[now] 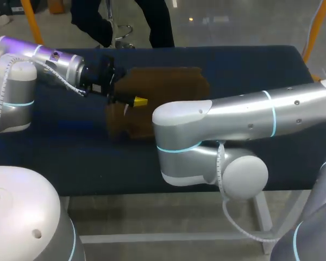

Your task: Assemble the packaging by folding the flat box into shape, placing the metal phone stand inside, and closing the box properly

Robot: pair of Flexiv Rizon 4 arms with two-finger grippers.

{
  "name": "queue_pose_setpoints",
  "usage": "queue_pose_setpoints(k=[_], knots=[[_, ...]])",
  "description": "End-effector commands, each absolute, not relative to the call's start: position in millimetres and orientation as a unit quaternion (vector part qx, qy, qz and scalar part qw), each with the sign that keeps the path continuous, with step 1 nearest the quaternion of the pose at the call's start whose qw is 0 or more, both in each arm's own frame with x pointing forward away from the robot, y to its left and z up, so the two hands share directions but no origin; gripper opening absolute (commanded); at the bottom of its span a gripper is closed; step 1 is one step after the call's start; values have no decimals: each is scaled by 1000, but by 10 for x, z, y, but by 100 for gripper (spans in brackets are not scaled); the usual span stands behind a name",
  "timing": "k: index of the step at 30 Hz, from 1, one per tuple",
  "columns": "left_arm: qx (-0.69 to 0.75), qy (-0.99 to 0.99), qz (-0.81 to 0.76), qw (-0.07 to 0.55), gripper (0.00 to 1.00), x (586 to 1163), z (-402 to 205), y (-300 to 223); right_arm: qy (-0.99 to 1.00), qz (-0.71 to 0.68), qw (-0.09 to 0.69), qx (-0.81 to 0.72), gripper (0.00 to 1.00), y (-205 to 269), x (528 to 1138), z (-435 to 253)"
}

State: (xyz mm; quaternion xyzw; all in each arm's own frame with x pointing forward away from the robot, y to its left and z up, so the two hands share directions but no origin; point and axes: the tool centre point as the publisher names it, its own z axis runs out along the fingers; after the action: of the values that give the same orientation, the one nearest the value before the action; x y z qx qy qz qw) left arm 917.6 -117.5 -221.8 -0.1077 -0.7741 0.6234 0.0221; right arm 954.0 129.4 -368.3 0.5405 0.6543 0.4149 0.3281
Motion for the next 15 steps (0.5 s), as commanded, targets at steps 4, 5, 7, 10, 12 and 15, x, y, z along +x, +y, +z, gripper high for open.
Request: queue_pose_setpoints(k=[4, 5, 7, 10, 12, 15], knots=[[-116, -784, 610, 2, 100, 9023, -2136, -1116, 660, 422, 307, 541, 0, 1172, 9523, -3640], [-116, -785, 608, -2, 100, 9001, -2134, -1111, 661, 424, 302, 540, 0, 1156, 9524, -3636], [-118, -789, 603, -12, 100, 8957, -2130, -1098, 662, 424, 301, 540, 0, 1118, 9522, -3627], [-120, -793, 597, -23, 100, 8900, -2122, -1075, 662, 433, 290, 538, 0, 1053, 9518, -3611], [-120, -797, 591, -29, 100, 8880, -2130, -1046, 664, 438, 283, 535, 0, 1028, 9517, -3605], [-119, -800, 588, -29, 100, 8845, -2137, -1019, 668, 444, 274, 531, 0, 995, 9517, -3597]])
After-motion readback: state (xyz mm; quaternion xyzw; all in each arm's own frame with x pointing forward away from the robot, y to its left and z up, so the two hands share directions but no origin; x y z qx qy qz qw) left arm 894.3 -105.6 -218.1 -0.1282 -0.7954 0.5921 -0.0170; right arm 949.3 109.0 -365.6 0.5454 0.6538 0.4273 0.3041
